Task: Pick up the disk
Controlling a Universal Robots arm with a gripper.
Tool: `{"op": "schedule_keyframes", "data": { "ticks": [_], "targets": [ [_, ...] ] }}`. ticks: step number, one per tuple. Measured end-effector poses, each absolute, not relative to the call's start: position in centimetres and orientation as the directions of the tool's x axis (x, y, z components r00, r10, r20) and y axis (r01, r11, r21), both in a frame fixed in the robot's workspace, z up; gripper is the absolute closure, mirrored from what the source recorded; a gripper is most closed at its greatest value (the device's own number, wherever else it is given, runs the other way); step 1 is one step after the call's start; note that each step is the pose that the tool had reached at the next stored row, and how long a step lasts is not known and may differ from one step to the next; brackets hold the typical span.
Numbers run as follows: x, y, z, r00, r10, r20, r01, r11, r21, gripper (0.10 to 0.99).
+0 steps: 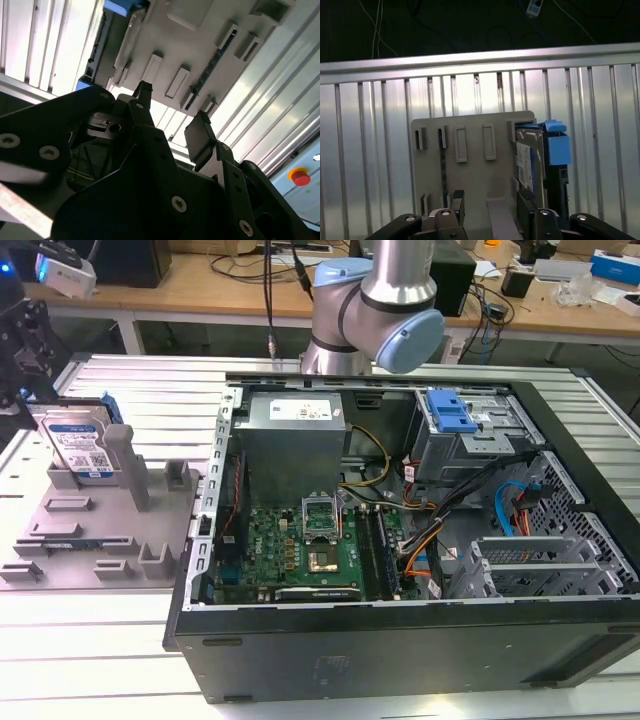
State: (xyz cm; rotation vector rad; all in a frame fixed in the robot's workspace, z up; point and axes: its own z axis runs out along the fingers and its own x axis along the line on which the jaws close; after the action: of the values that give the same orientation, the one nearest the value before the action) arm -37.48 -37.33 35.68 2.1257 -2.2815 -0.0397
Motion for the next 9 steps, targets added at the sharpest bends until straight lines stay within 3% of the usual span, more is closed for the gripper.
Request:
{"op": "schedule_keyframes", "data": {
  "ticks": [9],
  "targets": [
    [-37.5,-33.2,35.7,-0.07,-0.998,-0.001,-0.997,0.07,0.017,0.545]
  ]
}}
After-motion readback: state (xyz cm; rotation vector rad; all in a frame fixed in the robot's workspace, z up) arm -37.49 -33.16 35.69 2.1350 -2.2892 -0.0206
